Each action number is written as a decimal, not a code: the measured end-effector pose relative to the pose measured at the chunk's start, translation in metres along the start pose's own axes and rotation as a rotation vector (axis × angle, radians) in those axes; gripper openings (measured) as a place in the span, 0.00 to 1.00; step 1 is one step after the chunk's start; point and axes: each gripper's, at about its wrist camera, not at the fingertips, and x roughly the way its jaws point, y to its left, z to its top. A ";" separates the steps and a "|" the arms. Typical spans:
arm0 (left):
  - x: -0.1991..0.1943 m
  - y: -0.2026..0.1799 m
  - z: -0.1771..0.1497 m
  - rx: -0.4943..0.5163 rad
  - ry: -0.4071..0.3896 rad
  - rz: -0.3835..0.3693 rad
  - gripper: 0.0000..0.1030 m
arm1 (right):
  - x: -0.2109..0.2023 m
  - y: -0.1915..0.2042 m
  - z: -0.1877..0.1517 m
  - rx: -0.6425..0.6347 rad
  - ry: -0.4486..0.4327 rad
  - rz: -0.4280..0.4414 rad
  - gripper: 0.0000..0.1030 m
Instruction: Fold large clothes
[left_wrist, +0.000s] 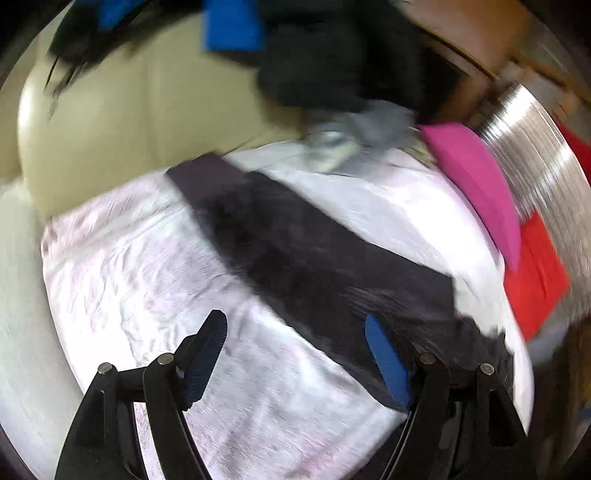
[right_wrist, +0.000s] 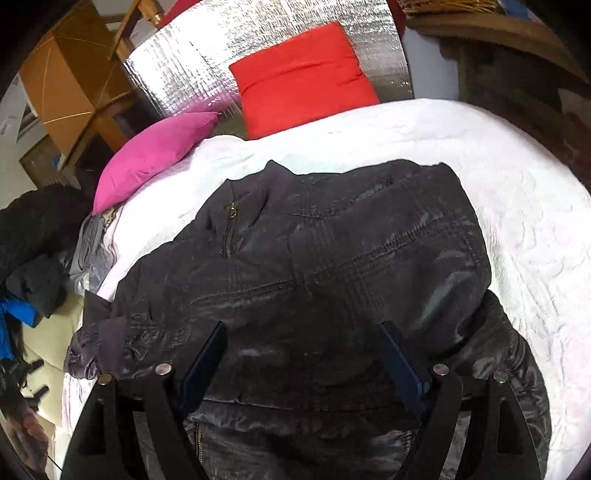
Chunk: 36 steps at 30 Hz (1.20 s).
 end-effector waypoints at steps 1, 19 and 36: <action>0.009 0.012 0.003 -0.050 0.023 -0.021 0.75 | 0.001 0.000 -0.001 0.005 0.010 0.006 0.83; 0.108 0.051 0.019 -0.341 0.099 -0.228 0.56 | 0.018 0.006 -0.002 -0.053 0.038 -0.020 0.80; 0.004 -0.124 0.006 0.160 -0.202 -0.270 0.07 | -0.002 -0.023 0.014 0.069 -0.007 0.008 0.80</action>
